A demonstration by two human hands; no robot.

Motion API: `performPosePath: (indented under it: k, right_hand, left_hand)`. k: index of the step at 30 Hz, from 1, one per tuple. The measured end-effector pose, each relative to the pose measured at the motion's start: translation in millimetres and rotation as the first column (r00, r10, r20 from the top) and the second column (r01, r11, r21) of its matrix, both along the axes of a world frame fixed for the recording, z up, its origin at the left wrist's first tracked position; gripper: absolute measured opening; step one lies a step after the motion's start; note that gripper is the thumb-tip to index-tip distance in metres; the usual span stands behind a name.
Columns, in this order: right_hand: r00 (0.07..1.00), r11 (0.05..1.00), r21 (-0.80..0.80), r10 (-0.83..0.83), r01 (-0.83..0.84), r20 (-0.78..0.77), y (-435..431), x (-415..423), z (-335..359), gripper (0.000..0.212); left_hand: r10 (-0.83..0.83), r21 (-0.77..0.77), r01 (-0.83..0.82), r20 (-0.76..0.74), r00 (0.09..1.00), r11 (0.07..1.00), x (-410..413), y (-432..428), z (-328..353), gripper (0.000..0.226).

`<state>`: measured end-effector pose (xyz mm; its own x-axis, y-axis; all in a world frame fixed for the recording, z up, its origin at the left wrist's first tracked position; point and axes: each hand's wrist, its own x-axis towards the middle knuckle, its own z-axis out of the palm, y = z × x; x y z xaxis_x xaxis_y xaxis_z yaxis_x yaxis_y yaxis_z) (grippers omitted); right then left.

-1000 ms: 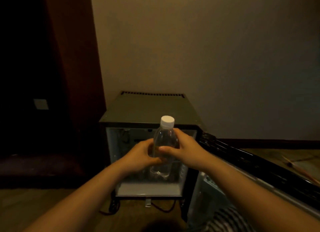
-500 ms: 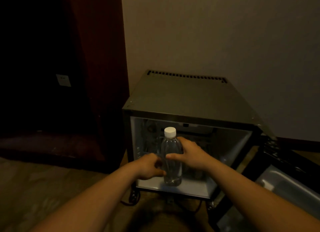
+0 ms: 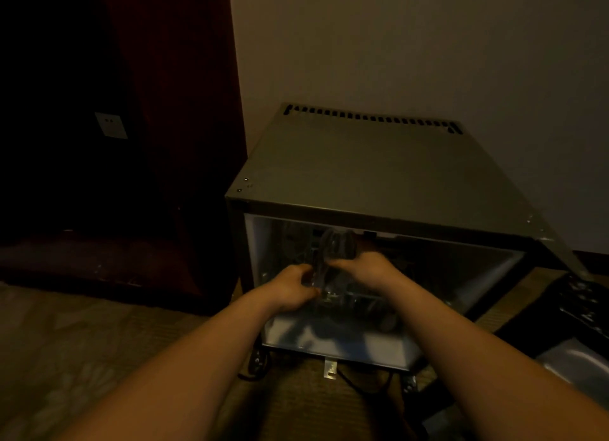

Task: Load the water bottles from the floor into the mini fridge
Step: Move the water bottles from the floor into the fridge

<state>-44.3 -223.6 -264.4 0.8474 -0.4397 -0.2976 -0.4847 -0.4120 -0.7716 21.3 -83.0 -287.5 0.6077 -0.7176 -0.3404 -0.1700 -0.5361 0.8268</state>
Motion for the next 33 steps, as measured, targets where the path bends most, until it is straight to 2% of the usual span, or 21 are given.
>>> performPosePath:
  k: [5,10,18,21,25,29,33]
  right_hand:
    - [0.995,0.996,-0.071,0.047,-0.054,-0.087,-12.2,22.3,-12.6,0.042]
    - [0.973,0.980,-0.175,0.052,-0.092,-0.224,-18.9,36.3,-19.9,0.059]
    - [0.980,0.977,-0.186,0.065,-0.100,-0.186,-16.8,41.1,-17.6,0.062]
    - [0.977,0.963,-0.223,0.112,-0.152,-0.183,-15.4,33.4,-14.1,0.058]
    - [0.973,0.968,-0.173,0.152,-0.182,-0.172,-16.3,7.8,-5.7,0.052]
    - [0.953,0.968,-0.128,0.183,-0.218,-0.241,-16.4,-18.1,4.4,0.041]
    - [0.940,0.946,-0.183,0.213,-0.267,-0.268,-19.3,-50.2,17.3,0.039]
  left_hand:
    - [0.038,0.042,-0.038,0.001,0.999,0.998,10.1,-15.5,-8.7,0.034]
    - [0.086,0.122,-0.085,0.004,0.996,0.989,19.5,-22.6,-18.0,0.037]
    - [0.083,0.174,-0.084,0.012,0.996,0.981,25.3,-24.1,-18.7,0.042]
    - [0.034,0.167,-0.037,0.022,0.999,0.985,20.9,-20.4,-11.7,0.040]
    - [-0.051,0.148,0.040,0.066,0.997,0.988,9.9,-12.8,-4.3,0.035]
    - [-0.174,0.221,0.146,0.110,0.979,0.964,-1.4,-8.1,0.2,0.029]
    - [-0.295,0.281,0.237,0.187,0.937,0.930,-24.3,-11.5,14.8,0.030]
